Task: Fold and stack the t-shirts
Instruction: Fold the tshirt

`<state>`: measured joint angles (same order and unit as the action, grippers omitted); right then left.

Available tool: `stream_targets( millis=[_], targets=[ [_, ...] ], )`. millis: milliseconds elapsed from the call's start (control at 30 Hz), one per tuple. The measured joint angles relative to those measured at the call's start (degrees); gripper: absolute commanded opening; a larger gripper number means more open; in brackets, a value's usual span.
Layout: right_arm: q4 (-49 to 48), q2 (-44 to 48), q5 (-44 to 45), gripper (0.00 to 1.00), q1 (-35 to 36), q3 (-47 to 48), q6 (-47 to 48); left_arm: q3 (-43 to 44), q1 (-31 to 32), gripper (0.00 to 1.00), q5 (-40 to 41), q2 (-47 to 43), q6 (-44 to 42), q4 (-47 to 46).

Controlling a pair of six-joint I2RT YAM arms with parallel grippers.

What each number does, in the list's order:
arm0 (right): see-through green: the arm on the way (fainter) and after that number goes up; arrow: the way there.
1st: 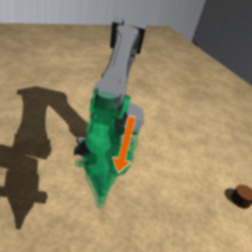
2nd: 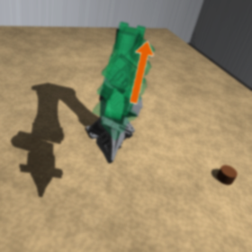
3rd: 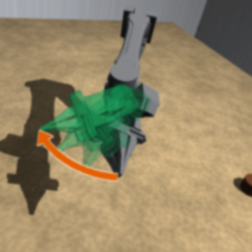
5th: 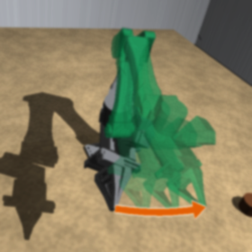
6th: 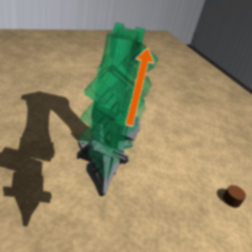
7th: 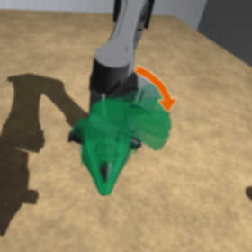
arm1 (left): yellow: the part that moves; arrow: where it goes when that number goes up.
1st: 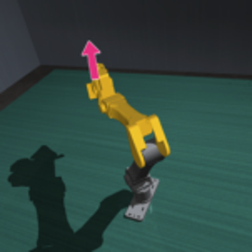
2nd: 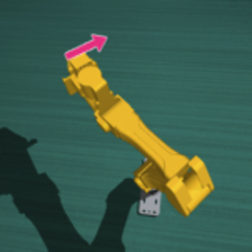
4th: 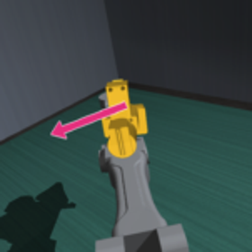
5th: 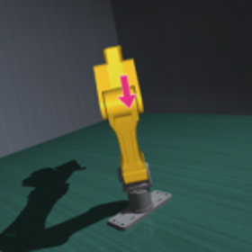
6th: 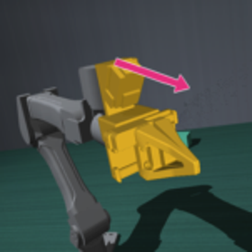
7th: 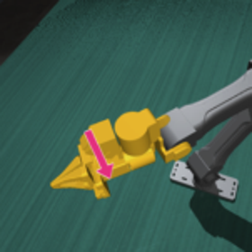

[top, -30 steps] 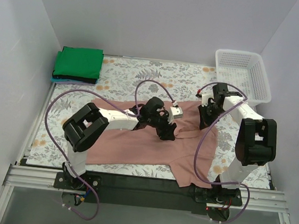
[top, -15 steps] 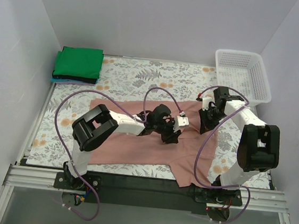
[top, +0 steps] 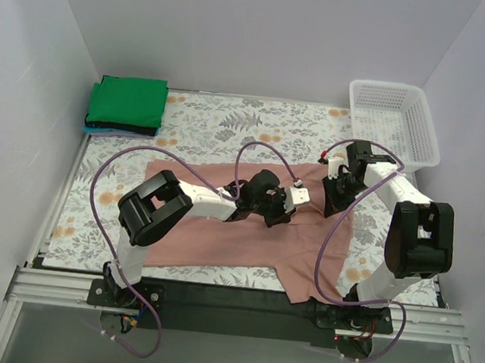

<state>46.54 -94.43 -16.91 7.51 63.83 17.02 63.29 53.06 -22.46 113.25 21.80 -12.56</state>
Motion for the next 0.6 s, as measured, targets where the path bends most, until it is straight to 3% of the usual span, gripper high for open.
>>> stream_targets(
  millis=[133,433,533,600],
  targets=[
    [0.0,0.0,0.0,0.01,0.0,0.0,0.1,0.2,0.0,0.0,1.0,0.0,-0.4,-0.2],
    [0.0,0.0,0.0,0.01,-0.2,0.0,0.1,0.2,0.0,0.0,1.1,0.0,-0.6,0.1],
    [0.0,0.0,-0.2,0.01,-0.3,0.0,0.1,0.6,0.0,0.26,1.7,0.0,-0.1,0.8],
    [0.0,0.0,-0.3,0.01,-0.3,0.0,0.1,1.2,0.0,0.29,2.4,0.0,0.5,1.1]
  ],
)
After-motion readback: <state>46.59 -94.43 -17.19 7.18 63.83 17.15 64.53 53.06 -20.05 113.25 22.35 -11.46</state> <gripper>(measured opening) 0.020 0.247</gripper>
